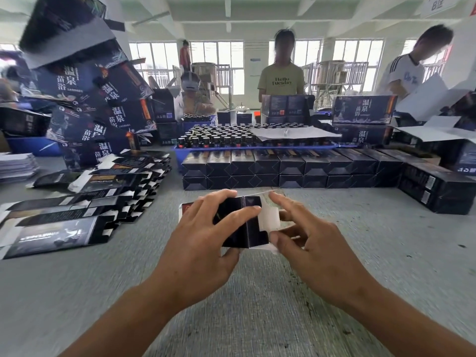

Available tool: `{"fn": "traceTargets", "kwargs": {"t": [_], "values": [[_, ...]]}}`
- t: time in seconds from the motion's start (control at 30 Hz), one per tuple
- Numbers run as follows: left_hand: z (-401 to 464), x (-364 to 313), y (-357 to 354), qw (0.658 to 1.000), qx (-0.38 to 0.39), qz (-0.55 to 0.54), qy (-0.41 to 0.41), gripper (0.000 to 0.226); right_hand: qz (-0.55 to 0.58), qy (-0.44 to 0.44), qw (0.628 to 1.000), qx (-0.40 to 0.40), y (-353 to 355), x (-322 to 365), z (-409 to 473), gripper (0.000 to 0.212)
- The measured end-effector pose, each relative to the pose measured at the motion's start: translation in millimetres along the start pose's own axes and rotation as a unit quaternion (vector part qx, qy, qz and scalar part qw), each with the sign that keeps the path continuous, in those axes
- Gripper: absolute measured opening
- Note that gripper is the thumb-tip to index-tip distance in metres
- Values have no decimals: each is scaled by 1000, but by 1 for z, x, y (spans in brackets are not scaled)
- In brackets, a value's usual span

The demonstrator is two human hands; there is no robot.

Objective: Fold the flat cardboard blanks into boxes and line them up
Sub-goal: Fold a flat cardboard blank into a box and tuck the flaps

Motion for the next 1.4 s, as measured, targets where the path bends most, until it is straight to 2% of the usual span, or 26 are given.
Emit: {"fn": "traceTargets", "kwargs": {"t": [0.23,0.4,0.53,0.77,0.8,0.9,0.93,1.17,1.3,1.4], "values": [[1,-5,-1,999,-6,33,-20,65,48,-32,998,-30,0,-4,-1,51],[0,-7,-5,998,-2,46,-36,60,65,-40,996,-44,1,0,-3,66],[-1,-7,-7,998,-4,41,-37,54,28,-23,998,-45,3,4,-4,49],[-2,-6,-8,999,-4,36,-28,68,10,-12,999,-29,4,7,-2,37],[-2,-5,-8,999,-3,37,-27,66,7,-14,1000,-12,5,7,-1,41],[-2,-2,-6,1000,-6,24,-18,59,8,-10,998,56,4,7,-2,69],[-2,-1,-5,1000,-7,20,-14,59,10,-5,998,68,3,7,-2,71],[-2,-4,-9,999,7,31,-19,68,16,-16,999,-36,5,5,-2,39],[-2,-7,-9,999,7,36,-33,62,54,-36,996,-53,5,5,-3,49],[-2,-7,-9,999,1,33,-33,64,79,-52,993,-65,4,5,-3,41]]}}
Point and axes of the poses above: each hand's wrist, its own z-axis towards the middle knuckle, its own y-axis out of the back of the hand, x = y × z, the point moved 3 cm from there along z, towards the middle knuckle, and after that the axes turned 10 degrees about -z, right-handed, at the moved point
